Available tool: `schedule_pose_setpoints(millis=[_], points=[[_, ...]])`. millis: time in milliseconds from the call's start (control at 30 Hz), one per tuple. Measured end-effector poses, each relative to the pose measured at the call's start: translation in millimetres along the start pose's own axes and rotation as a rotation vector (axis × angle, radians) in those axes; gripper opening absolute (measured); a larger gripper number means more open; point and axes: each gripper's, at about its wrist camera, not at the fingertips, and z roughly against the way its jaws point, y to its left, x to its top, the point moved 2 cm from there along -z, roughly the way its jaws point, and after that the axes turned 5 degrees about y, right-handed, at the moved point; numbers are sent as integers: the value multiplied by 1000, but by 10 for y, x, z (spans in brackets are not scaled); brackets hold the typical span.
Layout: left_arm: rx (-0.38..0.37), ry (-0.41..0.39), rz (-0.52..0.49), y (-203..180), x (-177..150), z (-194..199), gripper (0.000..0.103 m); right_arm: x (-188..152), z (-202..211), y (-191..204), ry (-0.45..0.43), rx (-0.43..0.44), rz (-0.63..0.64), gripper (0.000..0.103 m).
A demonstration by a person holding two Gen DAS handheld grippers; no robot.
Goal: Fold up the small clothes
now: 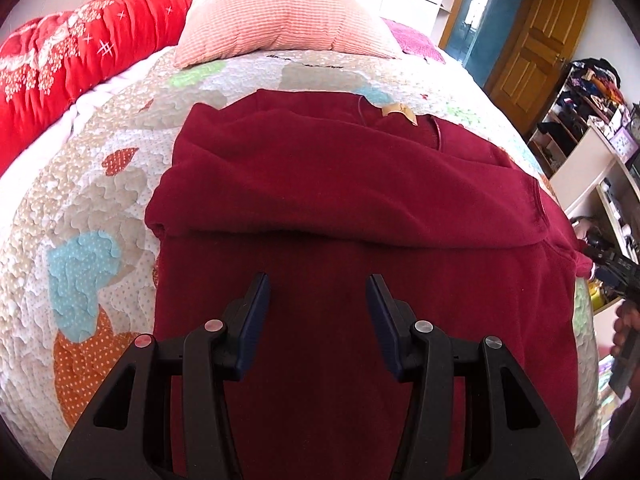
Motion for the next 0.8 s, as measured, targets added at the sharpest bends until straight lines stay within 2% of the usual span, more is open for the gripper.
schedule_pose_setpoints(millis=[100, 133, 200, 233, 300, 367, 467, 533, 600, 633, 733, 800], points=[[4, -4, -6, 9, 2, 12, 49, 110, -203, -164, 68, 123, -115, 82], [7, -5, -8, 15, 3, 15, 49, 122, -234, -213, 75, 154, -142, 64], [0, -8, -4, 42, 6, 25, 49, 103, -239, -224, 67, 222, -146, 35], [-3, -10, 2, 62, 9, 30, 49, 87, -196, -173, 58, 240, -109, 27], [-5, -15, 16, 100, 23, 44, 49, 84, -69, -19, 25, 183, 1, 14], [-16, -27, 37, 151, 47, 85, 49, 110, 87, 93, -4, 157, 52, 10], [-31, -59, 67, 243, 77, 209, 49, 195, 372, 264, -75, 210, 69, 9], [-31, -78, 75, 287, 95, 280, 49, 217, 627, 490, -135, 289, 100, 8], [-32, -104, 98, 354, 124, 370, 49, 219, 878, 889, -188, 373, 183, 8], [-36, -115, 113, 387, 138, 404, 49, 206, 980, 1100, -209, 411, 232, 1], [-50, -152, 162, 492, 176, 512, 49, -29, 1262, 1902, -232, 583, 439, 0], [-47, -159, 174, 522, 178, 544, 49, -337, 1270, 2415, -219, 593, 601, 0]])
